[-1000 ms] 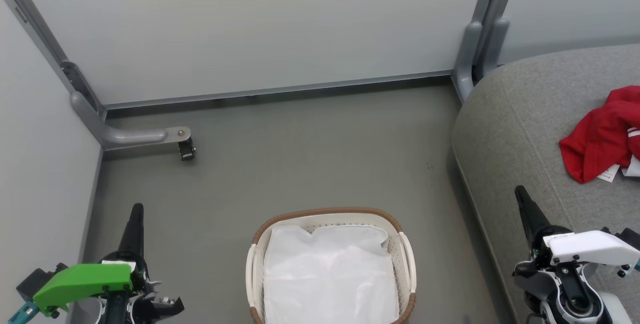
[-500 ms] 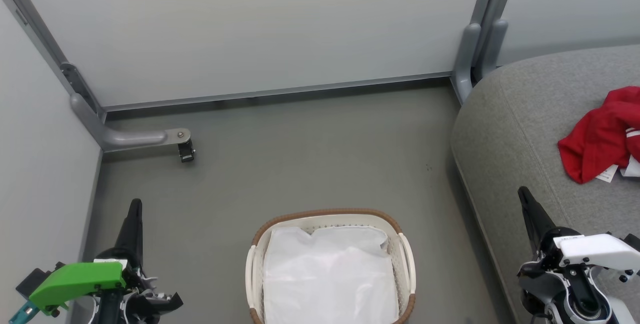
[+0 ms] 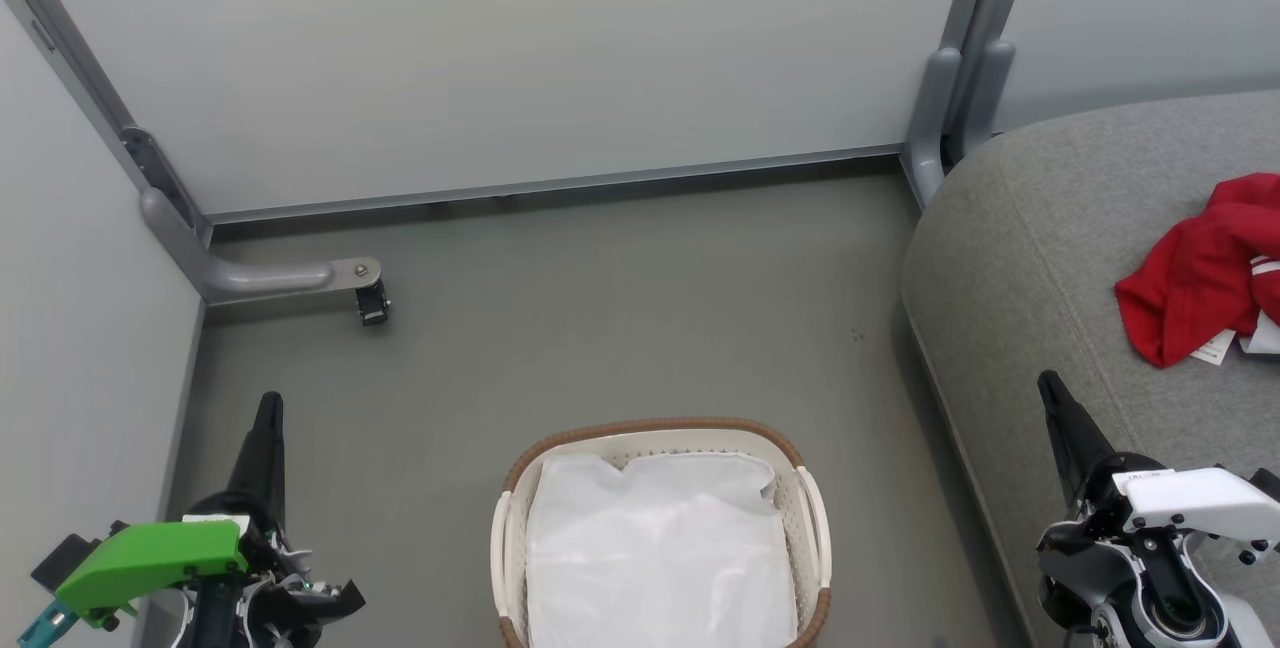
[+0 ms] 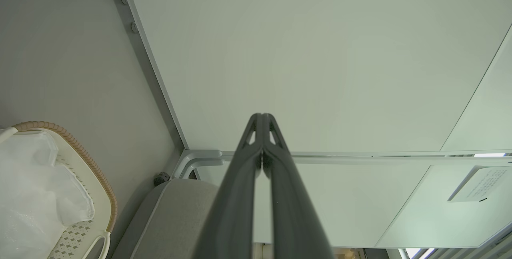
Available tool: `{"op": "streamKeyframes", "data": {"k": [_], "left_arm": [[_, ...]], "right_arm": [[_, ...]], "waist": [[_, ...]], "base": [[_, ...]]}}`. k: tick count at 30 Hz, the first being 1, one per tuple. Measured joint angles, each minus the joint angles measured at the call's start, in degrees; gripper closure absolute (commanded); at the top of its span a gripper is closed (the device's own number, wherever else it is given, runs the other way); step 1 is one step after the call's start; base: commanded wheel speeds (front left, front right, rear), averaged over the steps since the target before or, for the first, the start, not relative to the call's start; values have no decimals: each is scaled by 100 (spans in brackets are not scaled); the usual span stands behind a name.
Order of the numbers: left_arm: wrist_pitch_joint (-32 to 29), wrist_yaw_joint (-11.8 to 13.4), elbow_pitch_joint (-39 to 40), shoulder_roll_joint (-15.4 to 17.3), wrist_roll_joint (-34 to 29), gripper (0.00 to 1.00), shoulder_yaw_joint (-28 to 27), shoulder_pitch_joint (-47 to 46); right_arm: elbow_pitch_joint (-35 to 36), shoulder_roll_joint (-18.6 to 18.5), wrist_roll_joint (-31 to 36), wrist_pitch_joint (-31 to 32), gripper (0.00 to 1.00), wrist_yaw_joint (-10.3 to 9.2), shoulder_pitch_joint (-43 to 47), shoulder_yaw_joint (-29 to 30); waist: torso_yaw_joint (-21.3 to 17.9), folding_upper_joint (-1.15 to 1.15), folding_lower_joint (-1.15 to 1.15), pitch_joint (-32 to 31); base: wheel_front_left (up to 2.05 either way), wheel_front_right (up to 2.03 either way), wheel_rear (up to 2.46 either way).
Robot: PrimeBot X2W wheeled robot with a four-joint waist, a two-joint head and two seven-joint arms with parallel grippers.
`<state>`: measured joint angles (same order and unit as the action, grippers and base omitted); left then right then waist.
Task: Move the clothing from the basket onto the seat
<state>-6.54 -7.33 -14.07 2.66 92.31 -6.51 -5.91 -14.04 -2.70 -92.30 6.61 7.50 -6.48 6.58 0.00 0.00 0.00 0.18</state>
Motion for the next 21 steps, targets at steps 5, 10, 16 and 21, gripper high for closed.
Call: {"op": "streamKeyframes", "data": {"k": [5,10,16,21], "left_arm": [[0,-1,0,0,0,100,0,0],[0,-1,0,0,0,100,0,0],[0,-1,0,0,0,100,0,-1],[0,-1,0,0,0,100,0,-1]], "right_arm": [[0,0,0,0,100,0,0,0],[0,0,0,0,100,0,1,0],[1,0,0,0,100,0,1,0],[1,0,0,0,100,0,1,0]], "waist": [[0,0,0,0],[0,0,0,0],[0,0,0,0],[0,0,0,0]], "base": [[0,0,0],[0,0,0],[0,0,0],[0,0,0]]}}
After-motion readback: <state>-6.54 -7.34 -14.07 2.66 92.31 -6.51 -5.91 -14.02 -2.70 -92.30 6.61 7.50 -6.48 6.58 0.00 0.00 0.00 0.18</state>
